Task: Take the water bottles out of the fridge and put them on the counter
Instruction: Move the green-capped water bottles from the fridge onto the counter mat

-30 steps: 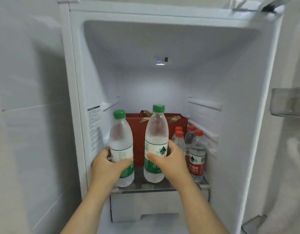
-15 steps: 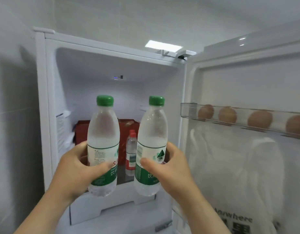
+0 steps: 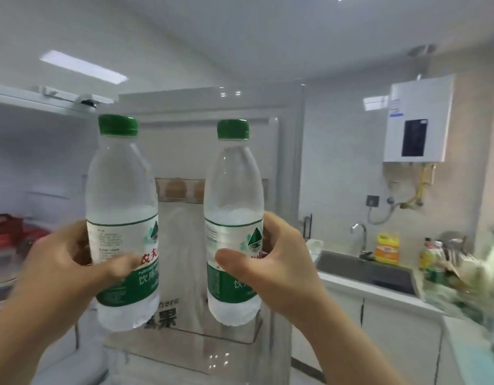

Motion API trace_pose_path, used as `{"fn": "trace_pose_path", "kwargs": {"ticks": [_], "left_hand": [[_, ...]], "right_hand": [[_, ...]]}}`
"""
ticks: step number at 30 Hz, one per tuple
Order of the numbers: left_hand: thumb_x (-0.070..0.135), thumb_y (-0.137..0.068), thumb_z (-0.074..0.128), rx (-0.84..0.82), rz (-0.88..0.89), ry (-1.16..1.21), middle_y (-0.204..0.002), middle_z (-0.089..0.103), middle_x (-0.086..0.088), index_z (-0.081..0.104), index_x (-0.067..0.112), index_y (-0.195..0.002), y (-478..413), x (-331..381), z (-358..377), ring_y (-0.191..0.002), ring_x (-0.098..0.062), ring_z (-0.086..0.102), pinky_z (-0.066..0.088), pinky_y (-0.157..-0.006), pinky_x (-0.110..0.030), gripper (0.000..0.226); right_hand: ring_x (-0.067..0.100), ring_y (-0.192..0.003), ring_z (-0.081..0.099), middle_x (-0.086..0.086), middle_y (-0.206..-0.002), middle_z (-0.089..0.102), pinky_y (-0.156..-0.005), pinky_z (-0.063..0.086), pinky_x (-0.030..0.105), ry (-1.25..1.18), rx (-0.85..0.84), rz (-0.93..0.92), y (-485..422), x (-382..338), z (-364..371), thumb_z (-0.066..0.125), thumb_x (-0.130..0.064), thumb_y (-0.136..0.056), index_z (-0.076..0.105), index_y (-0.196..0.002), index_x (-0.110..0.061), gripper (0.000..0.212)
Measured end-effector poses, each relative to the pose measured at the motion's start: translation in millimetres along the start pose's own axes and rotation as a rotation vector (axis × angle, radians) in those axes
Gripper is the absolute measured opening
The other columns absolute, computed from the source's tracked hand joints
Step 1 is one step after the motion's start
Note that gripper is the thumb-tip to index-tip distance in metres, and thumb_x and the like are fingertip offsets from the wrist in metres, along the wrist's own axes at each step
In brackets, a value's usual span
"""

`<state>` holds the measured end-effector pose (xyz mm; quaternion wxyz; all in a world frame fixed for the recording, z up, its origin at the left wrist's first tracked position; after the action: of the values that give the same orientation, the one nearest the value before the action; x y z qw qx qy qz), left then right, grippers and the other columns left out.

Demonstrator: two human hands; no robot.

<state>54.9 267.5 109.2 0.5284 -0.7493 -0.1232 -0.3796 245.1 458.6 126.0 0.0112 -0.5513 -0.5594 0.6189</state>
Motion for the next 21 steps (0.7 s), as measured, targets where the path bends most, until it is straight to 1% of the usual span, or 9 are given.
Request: {"fn": "trace_pose_path", "kwargs": {"ticks": [2, 3, 5, 7, 8, 12, 17, 19, 21], "left_hand": [[0.056, -0.042, 0.086, -0.057, 0.032, 0.057, -0.093, 0.078, 0.004, 0.072, 0.037, -0.102, 1.0, 22.9, 55.4, -0.077, -0.019, 0.076, 0.059, -0.066, -0.053, 0.064], [0.058, -0.043, 0.087, -0.093, 0.053, 0.088, -0.094, 0.078, 0.003, 0.072, 0.036, -0.103, 4.4, 35.5, 79.3, -0.079, -0.02, 0.076, 0.059, -0.067, -0.051, 0.066], [0.06, -0.042, 0.087, -0.169, 0.094, 0.142, -0.092, 0.078, 0.003, 0.072, 0.037, -0.101, 15.8, 67.6, 139.7, -0.078, -0.019, 0.076, 0.06, -0.061, -0.036, 0.064], [0.053, -0.041, 0.085, -0.206, 0.118, 0.204, -0.087, 0.078, 0.007, 0.073, 0.043, -0.093, 27.9, 95.3, 193.9, -0.075, -0.014, 0.076, 0.057, -0.055, -0.02, 0.054], [0.05, -0.04, 0.083, -0.229, 0.121, 0.25, -0.086, 0.078, 0.008, 0.073, 0.046, -0.089, 35.2, 109.8, 224.9, -0.074, -0.013, 0.075, 0.055, -0.054, -0.016, 0.05], [0.045, -0.041, 0.082, -0.342, 0.113, 0.416, -0.086, 0.078, 0.009, 0.073, 0.049, -0.083, 73.9, 156.4, 346.4, -0.075, -0.012, 0.075, 0.055, -0.055, -0.016, 0.044], [0.039, -0.046, 0.084, -0.499, 0.072, 0.592, -0.086, 0.078, 0.004, 0.075, 0.042, -0.086, 119.7, 191.5, 477.4, -0.076, -0.014, 0.075, 0.056, -0.058, -0.018, 0.041], [0.04, -0.046, 0.084, -0.553, 0.036, 0.622, -0.087, 0.078, 0.004, 0.075, 0.039, -0.087, 136.1, 200.7, 530.3, -0.078, -0.014, 0.075, 0.056, -0.06, -0.019, 0.042], [0.039, -0.045, 0.084, -0.589, 0.0, 0.636, -0.088, 0.077, 0.006, 0.074, 0.032, -0.09, 149.7, 204.8, 573.6, -0.079, -0.013, 0.074, 0.056, -0.06, -0.018, 0.047]], "right_hand": [[0.018, -0.083, 0.074, 0.0, -0.089, 0.076, -0.072, 0.062, 0.041, 0.037, 0.076, 0.004, 22.9, -7.9, -63.3, 0.079, -0.031, -0.065, 0.069, -0.1, -0.022, 0.038], [0.019, -0.083, 0.074, 0.0, -0.089, 0.076, -0.072, 0.062, 0.041, 0.053, 0.111, 0.01, 33.2, -9.8, -88.7, 0.079, -0.032, -0.064, 0.07, -0.099, -0.021, 0.038], [0.019, -0.083, 0.074, 0.0, -0.089, 0.076, -0.071, 0.061, 0.04, 0.091, 0.183, 0.03, 59.0, -13.9, -147.2, 0.079, -0.034, -0.062, 0.07, -0.097, -0.023, 0.038], [0.016, -0.083, 0.074, -0.002, -0.089, 0.076, -0.068, 0.06, 0.032, 0.138, 0.231, 0.054, 82.8, -18.6, -199.2, 0.08, -0.035, -0.061, 0.069, -0.097, -0.025, 0.039], [0.016, -0.084, 0.074, -0.002, -0.09, 0.076, -0.068, 0.06, 0.03, 0.168, 0.257, 0.062, 96.5, -21.8, -228.4, 0.08, -0.036, -0.061, 0.068, -0.099, -0.024, 0.041], [0.015, -0.085, 0.073, -0.003, -0.09, 0.076, -0.07, 0.06, 0.03, 0.284, 0.386, 0.104, 158.3, -32.4, -338.2, 0.078, -0.04, -0.058, 0.068, -0.102, -0.018, 0.05], [0.015, -0.087, 0.073, -0.002, -0.091, 0.076, -0.07, 0.058, 0.026, 0.409, 0.522, 0.196, 233.0, -37.3, -447.9, 0.077, -0.044, -0.058, 0.068, -0.105, -0.018, 0.055], [0.014, -0.087, 0.073, -0.003, -0.093, 0.076, -0.071, 0.06, 0.028, 0.46, 0.572, 0.247, 260.0, -36.1, -490.6, 0.079, -0.039, -0.061, 0.069, -0.104, -0.021, 0.048], [0.011, -0.086, 0.072, -0.007, -0.093, 0.076, -0.068, 0.059, 0.026, 0.492, 0.618, 0.293, 282.1, -29.4, -526.0, 0.081, -0.03, -0.067, 0.068, -0.102, -0.026, 0.038]]}}
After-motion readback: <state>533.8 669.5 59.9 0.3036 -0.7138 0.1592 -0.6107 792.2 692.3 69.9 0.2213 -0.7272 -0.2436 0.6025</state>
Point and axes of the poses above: each hand's wrist, its own y-axis away from the middle knuckle, its own z-axis out of the palm, x = y × z, the point moved 8 cm from there along -y, towards the middle knuckle
